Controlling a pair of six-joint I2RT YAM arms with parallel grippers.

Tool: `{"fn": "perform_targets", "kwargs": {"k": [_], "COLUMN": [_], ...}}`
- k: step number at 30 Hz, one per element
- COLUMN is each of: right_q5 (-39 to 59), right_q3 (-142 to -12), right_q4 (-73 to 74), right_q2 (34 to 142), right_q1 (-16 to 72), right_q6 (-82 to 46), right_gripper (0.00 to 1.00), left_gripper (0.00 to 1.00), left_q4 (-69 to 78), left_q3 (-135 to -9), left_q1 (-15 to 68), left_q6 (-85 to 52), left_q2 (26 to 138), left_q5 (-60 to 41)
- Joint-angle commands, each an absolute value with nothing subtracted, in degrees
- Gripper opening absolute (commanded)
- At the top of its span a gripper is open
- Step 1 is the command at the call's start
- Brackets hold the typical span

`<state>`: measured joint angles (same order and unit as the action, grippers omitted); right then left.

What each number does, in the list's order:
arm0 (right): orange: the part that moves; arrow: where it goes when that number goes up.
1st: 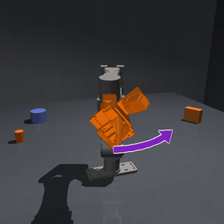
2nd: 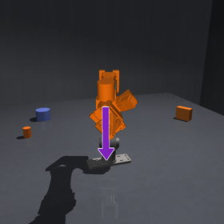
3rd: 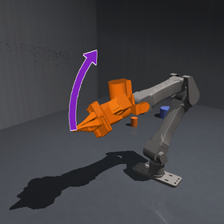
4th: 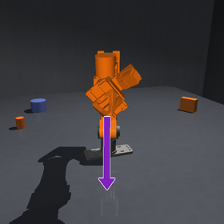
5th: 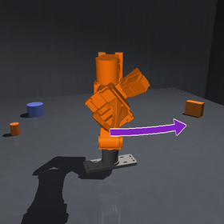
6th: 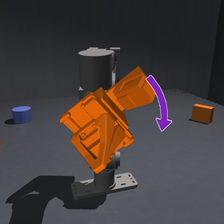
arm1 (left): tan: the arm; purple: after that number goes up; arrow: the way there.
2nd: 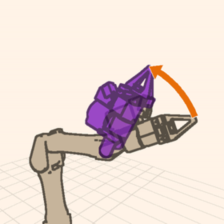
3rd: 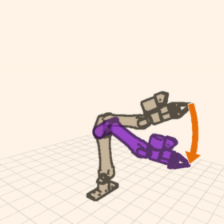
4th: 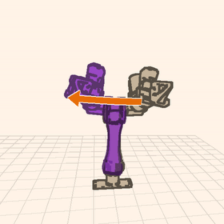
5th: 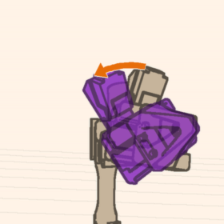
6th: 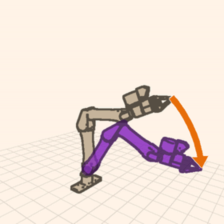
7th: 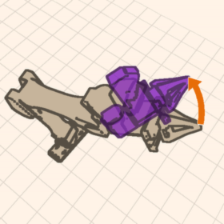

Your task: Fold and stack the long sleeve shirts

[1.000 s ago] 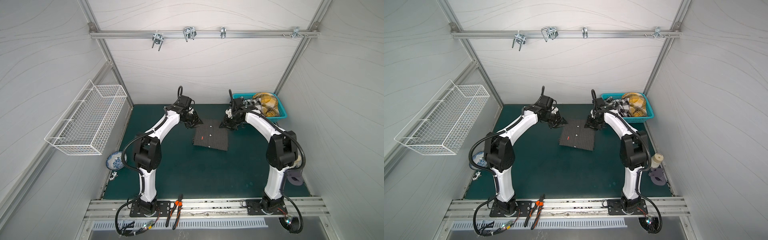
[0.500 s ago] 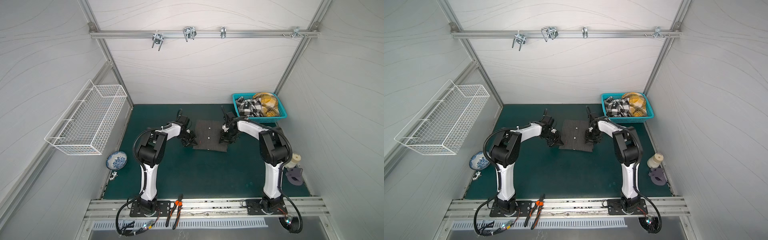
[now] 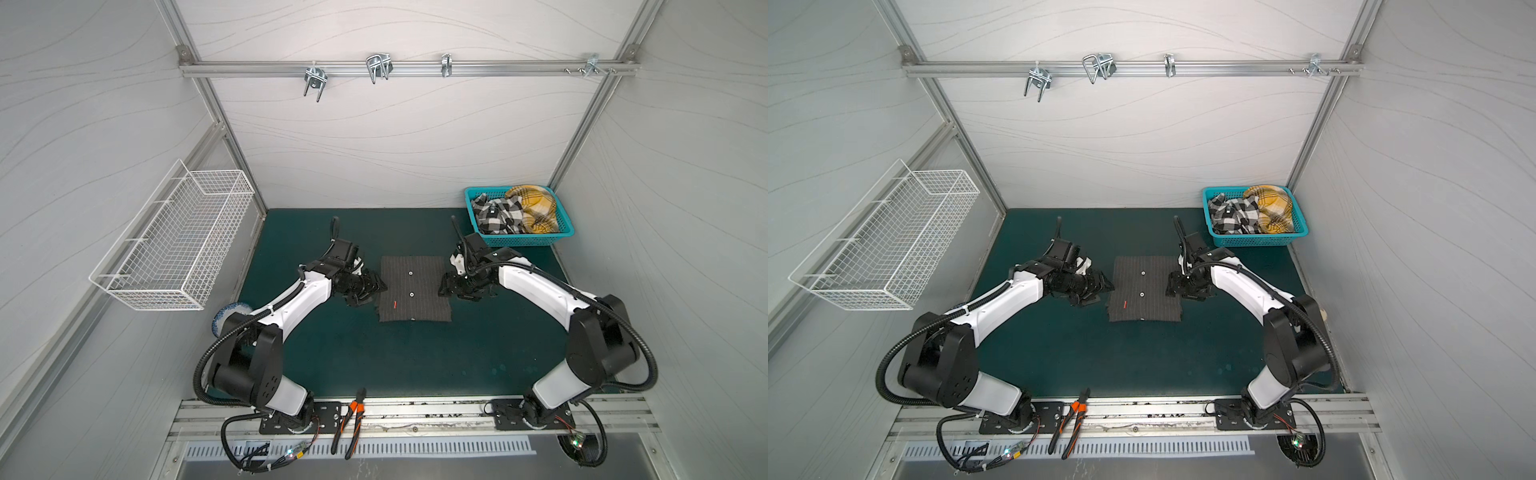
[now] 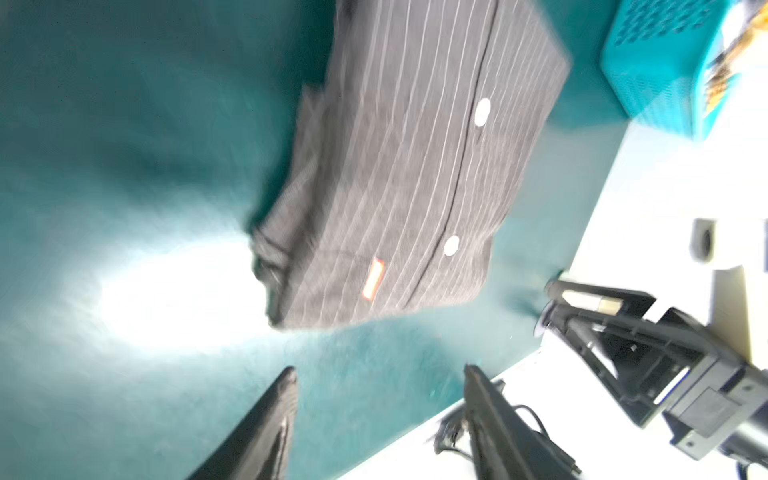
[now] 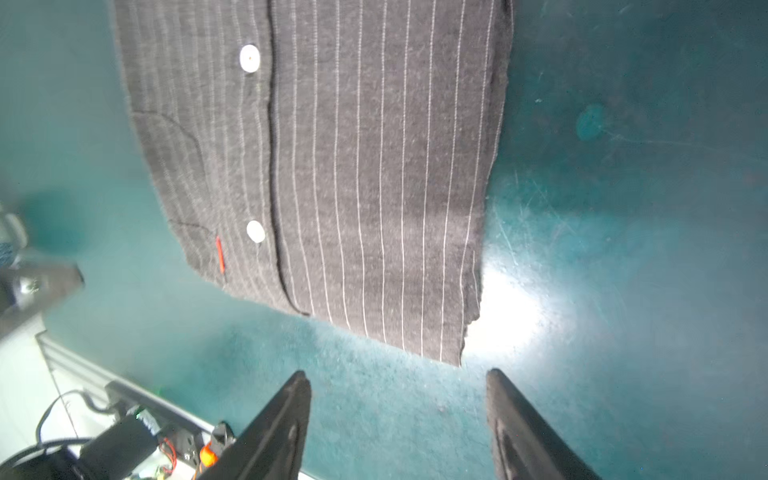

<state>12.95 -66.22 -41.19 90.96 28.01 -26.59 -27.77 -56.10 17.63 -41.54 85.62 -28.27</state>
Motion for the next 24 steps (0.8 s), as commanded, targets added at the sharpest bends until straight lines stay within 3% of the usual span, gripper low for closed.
{"fn": "perform_targets", "kwargs": {"k": [1,4,13,24], "right_q5": [19.5,21.1,24.0,25.8], "right_q3": [-62.5,-61.5,-60.0,-60.4], "right_q4": [-38.2,-36.1,-31.7,-30.3], "right_q2": [94.5,96.5,100.8,102.4], "right_q1": [24.2,22.6,22.1,22.1], "right_q6": [-26.7,-26.2,-26.9,-27.4], "right_gripper": [0.72,0.76,0.77,0.72], "left_gripper": [0.77,0.77,0.75,0.60], "left_q4": [-19.3,-11.1,-5.8,-2.6], "left_q3": [-52.0,-49.3,-50.9,-49.5], "left_q1": [17.0,17.1,17.1,17.7], "left_q6": [-39.9,-42.0,-44.3,-47.3], "left_q2": [88.1,89.7,95.0,98.5], "left_q5": [-29.6,-30.0,-30.4,-32.9]}}
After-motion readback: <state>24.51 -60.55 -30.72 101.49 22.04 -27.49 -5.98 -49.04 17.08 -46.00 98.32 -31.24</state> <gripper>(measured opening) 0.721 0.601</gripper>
